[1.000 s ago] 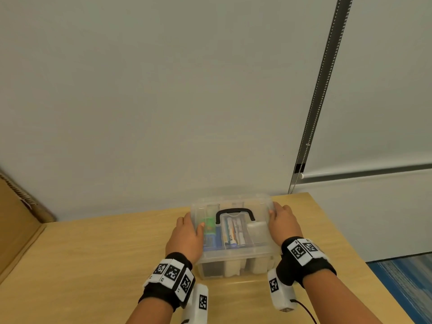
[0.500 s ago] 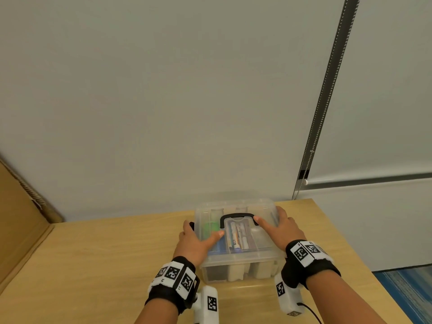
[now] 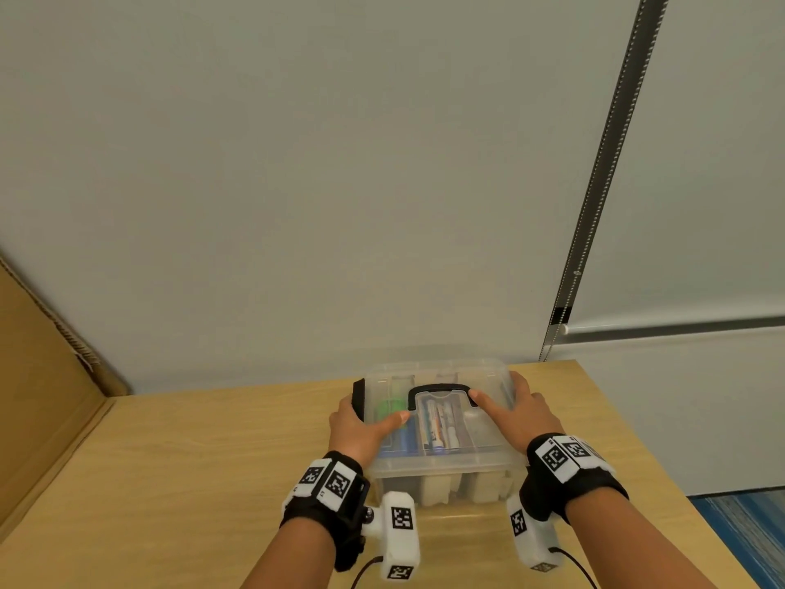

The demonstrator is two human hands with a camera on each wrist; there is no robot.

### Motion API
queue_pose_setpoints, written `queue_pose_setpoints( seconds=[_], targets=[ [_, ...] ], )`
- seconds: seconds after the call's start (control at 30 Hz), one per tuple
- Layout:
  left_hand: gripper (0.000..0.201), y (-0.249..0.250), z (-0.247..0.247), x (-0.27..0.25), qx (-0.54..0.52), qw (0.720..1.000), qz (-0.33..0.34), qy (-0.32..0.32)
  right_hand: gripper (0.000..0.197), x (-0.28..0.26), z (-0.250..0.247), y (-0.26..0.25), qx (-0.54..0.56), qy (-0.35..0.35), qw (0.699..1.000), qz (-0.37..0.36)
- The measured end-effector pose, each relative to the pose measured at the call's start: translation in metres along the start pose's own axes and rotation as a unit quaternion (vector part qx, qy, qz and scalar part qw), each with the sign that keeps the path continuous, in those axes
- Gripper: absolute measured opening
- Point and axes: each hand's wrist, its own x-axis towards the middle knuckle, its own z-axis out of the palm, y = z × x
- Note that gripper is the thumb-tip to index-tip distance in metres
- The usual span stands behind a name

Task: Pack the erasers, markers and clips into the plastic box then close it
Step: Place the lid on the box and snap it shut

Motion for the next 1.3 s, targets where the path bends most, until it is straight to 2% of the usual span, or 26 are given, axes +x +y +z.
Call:
queue_pose_setpoints(
  seconds=[0.13, 0.3, 0.47, 0.57, 0.77, 0.87, 1.03, 1.17, 1.3],
  targets=[
    [0.079, 0.004, 0.002, -0.003, 0.009, 1.0, 0.023, -0.005, 0.093, 0.0, 0.0, 0.0, -0.004, -0.001, 1.0, 0.0],
    [0.059, 0.008, 0.005, -0.003, 0.086, 0.993, 0.077, 0.002, 0.098, -0.002, 0.001, -0.003, -0.012, 0.002, 1.0, 0.006],
    [0.069, 0.002, 0.008, -0.006, 0.045, 0.996, 0.078, 0.026, 0.107, -0.004, -0.002, -0.005, -0.019, -0.002, 1.0, -0.001],
    [0.075, -0.001, 0.01, -0.005, 0.039, 0.996, 0.07, 0.034, 0.115, -0.004, -0.003, -0.008, -0.071, 0.011, 0.997, -0.017],
    [0.085, -0.002, 0.012, 0.0, 0.039, 0.997, 0.062, 0.029, 0.106, -0.007, 0.001, -0.019, -0.185, 0.082, 0.978, -0.047],
    [0.085, -0.003, 0.013, 0.002, 0.031, 0.997, 0.061, 0.031, 0.105, -0.01, 0.008, -0.021, -0.162, 0.106, 0.98, -0.044],
    [0.087, -0.007, 0.014, 0.005, 0.018, 0.998, 0.055, 0.031, 0.112, -0.011, 0.004, -0.015, -0.093, 0.107, 0.989, -0.039],
    [0.09, -0.01, 0.015, 0.009, 0.017, 0.998, 0.057, 0.028, 0.112, -0.008, 0.001, -0.014, -0.089, 0.097, 0.991, -0.031],
    [0.089, -0.013, 0.015, 0.012, 0.017, 0.997, 0.063, 0.032, 0.105, -0.006, 0.005, -0.017, -0.135, 0.083, 0.987, -0.025]
  ],
)
